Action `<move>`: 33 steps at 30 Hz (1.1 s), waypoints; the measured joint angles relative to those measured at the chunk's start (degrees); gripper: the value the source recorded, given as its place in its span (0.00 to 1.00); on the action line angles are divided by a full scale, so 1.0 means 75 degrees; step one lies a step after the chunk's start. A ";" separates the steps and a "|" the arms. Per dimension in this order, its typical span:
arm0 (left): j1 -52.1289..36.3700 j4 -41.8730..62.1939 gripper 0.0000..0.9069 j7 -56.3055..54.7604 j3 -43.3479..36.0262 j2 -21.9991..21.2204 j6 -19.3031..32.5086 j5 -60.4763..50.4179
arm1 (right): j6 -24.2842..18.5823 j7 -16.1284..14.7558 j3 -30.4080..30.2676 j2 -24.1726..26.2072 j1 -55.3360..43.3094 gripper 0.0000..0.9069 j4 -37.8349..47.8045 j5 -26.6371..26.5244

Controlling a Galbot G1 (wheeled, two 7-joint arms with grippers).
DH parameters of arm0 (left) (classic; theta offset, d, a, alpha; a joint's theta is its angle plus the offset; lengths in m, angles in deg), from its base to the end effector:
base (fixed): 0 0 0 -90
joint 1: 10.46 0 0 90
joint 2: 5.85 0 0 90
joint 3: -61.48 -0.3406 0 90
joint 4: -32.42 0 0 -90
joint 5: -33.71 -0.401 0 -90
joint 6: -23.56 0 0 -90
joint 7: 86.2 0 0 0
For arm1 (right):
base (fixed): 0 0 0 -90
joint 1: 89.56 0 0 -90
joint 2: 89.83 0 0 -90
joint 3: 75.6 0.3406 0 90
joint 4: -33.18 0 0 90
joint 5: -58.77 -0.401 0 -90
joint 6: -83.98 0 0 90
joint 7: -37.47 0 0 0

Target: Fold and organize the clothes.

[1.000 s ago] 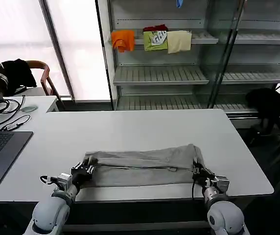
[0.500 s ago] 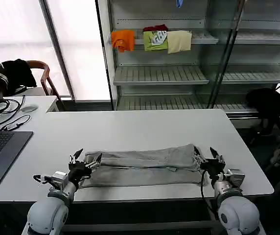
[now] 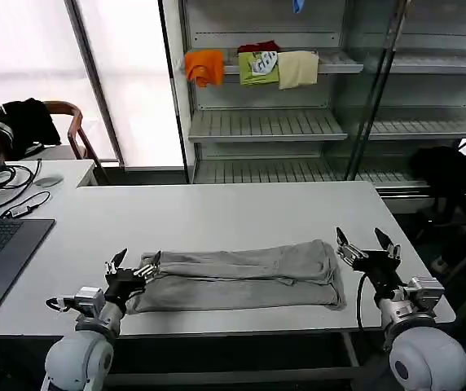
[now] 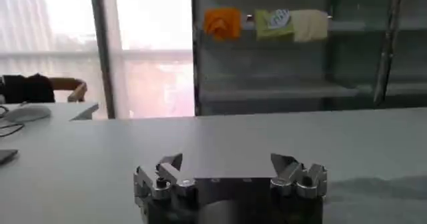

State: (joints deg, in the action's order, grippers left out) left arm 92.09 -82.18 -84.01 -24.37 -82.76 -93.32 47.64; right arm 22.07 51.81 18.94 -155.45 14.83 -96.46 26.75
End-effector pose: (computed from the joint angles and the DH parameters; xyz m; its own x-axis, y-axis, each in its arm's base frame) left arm 0.3195 0.0650 -0.2383 -0.9655 0.0676 0.2513 0.0676 0.9977 -0.0086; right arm 0.2815 -0.0573 -0.1415 -0.9950 -0.0181 0.0979 -0.0126 0.9983 0.0562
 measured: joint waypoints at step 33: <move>0.0081 0.0937 0.02 0.0227 -0.0133 -0.0211 0.0013 -0.0293 | -0.0048 0.0012 0.0194 0.0067 0.0269 1.00 -0.0189 -0.0060</move>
State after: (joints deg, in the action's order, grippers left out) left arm 92.70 -75.15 -82.31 -25.36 -84.35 -93.22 45.45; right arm 21.71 51.90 20.40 -154.95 16.85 -97.87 26.30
